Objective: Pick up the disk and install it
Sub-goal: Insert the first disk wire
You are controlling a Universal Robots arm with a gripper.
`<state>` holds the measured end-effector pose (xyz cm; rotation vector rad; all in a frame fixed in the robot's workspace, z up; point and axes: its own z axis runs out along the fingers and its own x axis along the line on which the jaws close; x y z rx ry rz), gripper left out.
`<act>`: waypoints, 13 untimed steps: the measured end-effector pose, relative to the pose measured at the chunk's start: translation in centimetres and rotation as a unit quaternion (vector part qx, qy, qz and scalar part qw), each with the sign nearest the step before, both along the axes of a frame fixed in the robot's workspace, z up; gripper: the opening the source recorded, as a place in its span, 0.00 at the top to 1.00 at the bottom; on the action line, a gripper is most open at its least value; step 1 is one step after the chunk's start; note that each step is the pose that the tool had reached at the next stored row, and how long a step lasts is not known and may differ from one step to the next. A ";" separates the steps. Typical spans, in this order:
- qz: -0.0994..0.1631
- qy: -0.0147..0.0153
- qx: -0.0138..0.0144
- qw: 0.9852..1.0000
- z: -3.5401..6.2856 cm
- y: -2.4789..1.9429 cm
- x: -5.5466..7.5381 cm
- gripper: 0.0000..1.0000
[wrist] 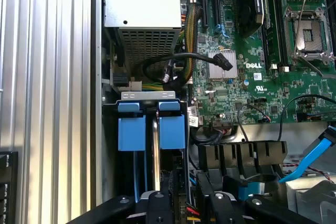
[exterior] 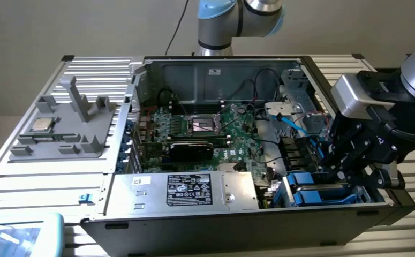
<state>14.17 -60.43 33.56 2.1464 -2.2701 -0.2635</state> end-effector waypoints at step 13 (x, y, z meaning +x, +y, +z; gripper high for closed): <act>0.000 0.000 -0.010 1.000 4.92 0.18 0.1 0.69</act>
